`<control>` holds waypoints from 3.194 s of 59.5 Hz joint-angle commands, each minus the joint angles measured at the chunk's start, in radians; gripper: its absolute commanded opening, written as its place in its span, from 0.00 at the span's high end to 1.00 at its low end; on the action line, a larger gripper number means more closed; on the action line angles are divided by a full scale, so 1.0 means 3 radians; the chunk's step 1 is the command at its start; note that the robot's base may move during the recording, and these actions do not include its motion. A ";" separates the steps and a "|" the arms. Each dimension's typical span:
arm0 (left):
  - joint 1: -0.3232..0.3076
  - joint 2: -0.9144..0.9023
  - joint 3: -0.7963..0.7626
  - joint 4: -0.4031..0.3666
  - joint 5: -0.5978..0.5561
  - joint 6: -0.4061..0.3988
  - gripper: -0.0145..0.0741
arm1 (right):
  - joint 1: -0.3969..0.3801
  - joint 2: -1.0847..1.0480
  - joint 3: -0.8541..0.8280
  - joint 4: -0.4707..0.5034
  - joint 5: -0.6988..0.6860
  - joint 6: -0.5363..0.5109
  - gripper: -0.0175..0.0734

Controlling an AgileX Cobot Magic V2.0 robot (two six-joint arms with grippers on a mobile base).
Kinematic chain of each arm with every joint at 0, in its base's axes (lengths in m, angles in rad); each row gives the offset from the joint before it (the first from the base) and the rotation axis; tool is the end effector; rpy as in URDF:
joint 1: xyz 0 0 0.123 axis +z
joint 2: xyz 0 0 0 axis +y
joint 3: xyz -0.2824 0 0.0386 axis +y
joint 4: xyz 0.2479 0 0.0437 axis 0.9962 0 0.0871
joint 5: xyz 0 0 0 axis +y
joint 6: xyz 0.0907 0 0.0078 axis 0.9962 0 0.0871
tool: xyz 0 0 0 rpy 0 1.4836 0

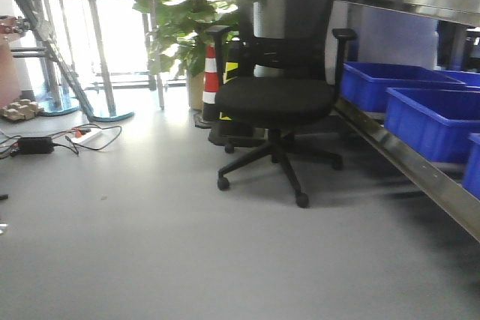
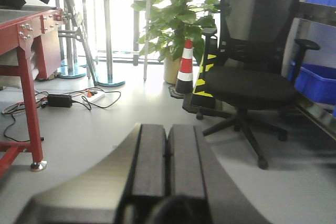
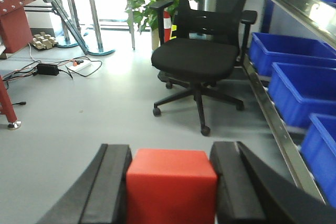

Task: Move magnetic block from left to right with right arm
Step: 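Drive the base around the chair to the second carpeted table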

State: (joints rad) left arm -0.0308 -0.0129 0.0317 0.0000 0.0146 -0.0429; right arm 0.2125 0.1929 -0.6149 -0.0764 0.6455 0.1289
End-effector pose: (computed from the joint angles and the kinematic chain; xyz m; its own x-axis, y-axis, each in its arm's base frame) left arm 0.0567 -0.0017 0.2018 0.0524 -0.0445 -0.9976 0.0331 0.9985 -0.0428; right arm 0.0288 0.0019 0.3441 -0.1424 0.0385 -0.9891 -0.1569 0.9857 0.0610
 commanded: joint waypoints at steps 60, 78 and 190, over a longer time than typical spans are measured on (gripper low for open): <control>-0.0015 -0.0046 0.0034 0.0000 -0.0300 -0.0015 0.97 | -0.0016 0.0059 -0.0088 -0.0015 -0.0283 -0.0032 0.65; -0.0015 -0.0046 0.0034 0.0000 -0.0300 -0.0015 0.97 | -0.0016 0.0059 -0.0088 -0.0015 -0.0283 -0.0032 0.65; -0.0015 -0.0046 0.0034 0.0000 -0.0300 -0.0015 0.97 | -0.0016 0.0059 -0.0088 -0.0015 -0.0272 -0.0032 0.65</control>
State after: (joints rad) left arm -0.0308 -0.0129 0.0317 0.0000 0.0146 -0.0429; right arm 0.2125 0.1929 -0.6149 -0.0764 0.6478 0.1289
